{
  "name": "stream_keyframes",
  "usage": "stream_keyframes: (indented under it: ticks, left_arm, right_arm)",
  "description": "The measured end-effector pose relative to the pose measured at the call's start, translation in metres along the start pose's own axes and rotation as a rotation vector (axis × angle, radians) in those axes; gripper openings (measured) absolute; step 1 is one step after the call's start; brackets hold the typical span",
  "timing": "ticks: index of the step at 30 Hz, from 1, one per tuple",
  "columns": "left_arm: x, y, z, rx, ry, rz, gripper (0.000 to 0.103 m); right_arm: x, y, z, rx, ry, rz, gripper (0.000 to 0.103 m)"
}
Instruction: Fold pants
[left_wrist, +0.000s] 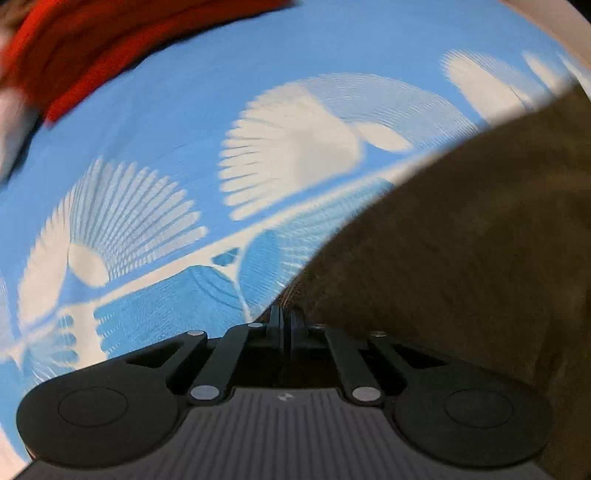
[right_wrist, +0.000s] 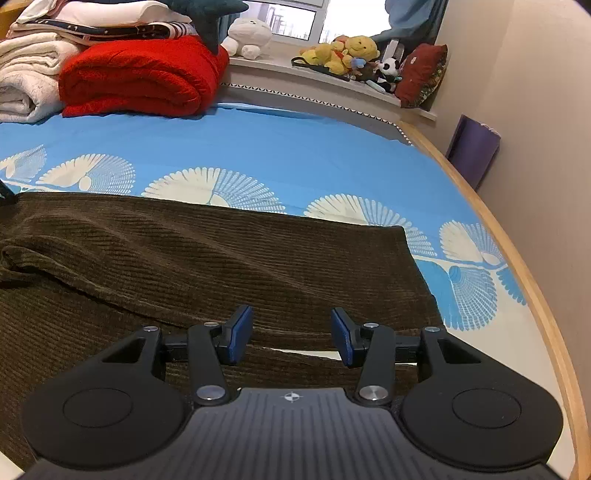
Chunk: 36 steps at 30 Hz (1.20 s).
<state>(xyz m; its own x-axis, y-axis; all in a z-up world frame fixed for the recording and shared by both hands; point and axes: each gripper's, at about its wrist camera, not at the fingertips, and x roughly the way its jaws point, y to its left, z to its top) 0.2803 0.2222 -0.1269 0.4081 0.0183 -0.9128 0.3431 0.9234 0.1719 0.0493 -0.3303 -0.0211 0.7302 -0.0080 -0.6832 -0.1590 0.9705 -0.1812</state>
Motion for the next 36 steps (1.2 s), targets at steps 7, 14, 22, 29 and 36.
stream_keyframes:
  ticks: [7, 14, 22, 29, 36]
  left_arm:
    - [-0.117, -0.037, -0.049, 0.009, -0.251, 0.066, 0.002]
    - [-0.224, -0.14, -0.178, 0.004, -0.325, 0.028, 0.002]
    - [-0.187, -0.118, -0.279, -0.6, -0.152, -0.135, 0.029]
    - [-0.151, -0.072, -0.289, -0.97, -0.065, -0.339, 0.052]
    - [-0.121, -0.049, -0.287, -1.155, -0.003, -0.276, 0.055]
  right_arm:
    - [-0.005, 0.004, 0.002, -0.001, -0.007, -0.007, 0.048]
    - [-0.019, 0.002, 0.0, 0.063, 0.0, -0.024, 0.048]
    - [-0.038, 0.012, -0.011, 0.081, 0.002, -0.023, 0.048]
    - [-0.04, 0.005, -0.004, 0.177, -0.044, -0.029, 0.03]
    - [-0.015, -0.032, 0.003, 0.566, -0.026, 0.097, 0.03]
